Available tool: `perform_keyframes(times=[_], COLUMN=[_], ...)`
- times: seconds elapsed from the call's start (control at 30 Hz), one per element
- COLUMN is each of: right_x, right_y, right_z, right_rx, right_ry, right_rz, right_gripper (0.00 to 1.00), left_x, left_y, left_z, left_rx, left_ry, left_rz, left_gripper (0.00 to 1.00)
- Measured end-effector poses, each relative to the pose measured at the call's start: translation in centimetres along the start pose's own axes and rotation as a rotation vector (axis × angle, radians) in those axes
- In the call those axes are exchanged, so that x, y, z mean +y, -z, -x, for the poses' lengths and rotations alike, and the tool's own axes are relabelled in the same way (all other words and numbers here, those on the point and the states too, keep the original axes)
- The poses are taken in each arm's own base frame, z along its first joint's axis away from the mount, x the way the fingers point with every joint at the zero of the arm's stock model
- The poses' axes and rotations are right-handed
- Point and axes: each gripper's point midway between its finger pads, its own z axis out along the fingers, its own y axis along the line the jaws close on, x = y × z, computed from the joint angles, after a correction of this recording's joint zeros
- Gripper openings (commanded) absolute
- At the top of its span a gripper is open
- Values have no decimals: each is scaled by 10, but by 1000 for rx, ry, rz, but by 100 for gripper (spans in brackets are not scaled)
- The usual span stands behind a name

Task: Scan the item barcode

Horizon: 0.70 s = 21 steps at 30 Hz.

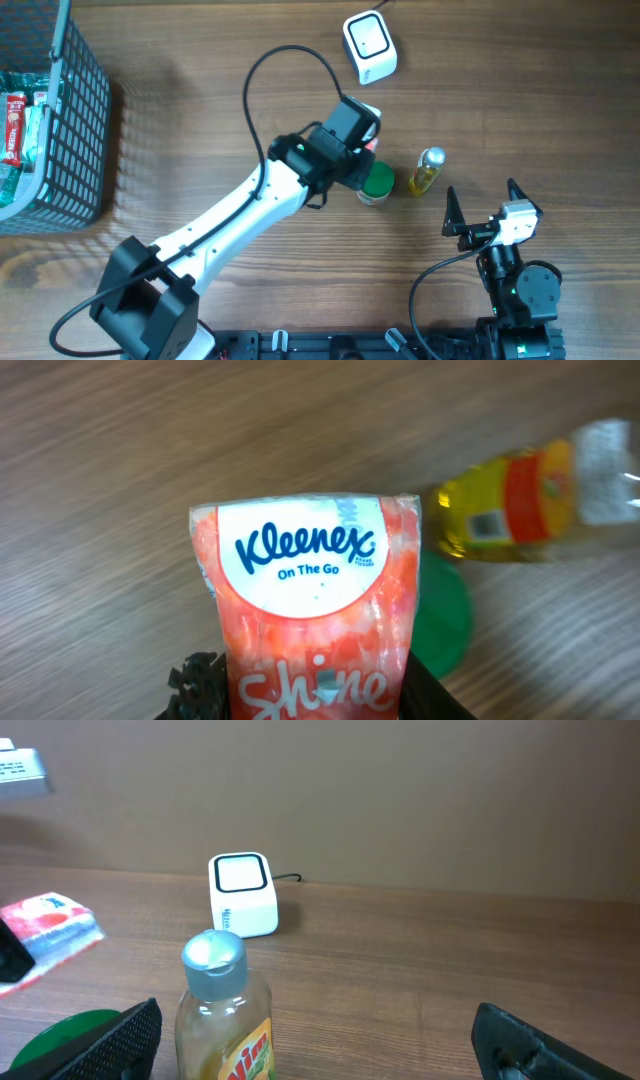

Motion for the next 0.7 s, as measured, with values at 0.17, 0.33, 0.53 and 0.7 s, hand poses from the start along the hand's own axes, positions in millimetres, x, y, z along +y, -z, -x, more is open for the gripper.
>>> perform_keyframes(times=[0.17,0.33,0.53,0.7], right_x=[0,0,0,0], right_y=[0,0,0,0], right_z=[0,0,0,0], right_rx=[0,0,0,0], right_ry=[0,0,0,0], right_rz=[0,0,0,0], right_gripper=[100,100,100,100], left_x=[23,21,-5,-32], left_y=[-12,-45,-53,-50], left_z=[-13,-43,-56,-63], left_rx=[37,129,185,214], left_ry=[65,80,80,56], left_rz=[44,20,-100,-192], left_gripper=[33,33,32,33])
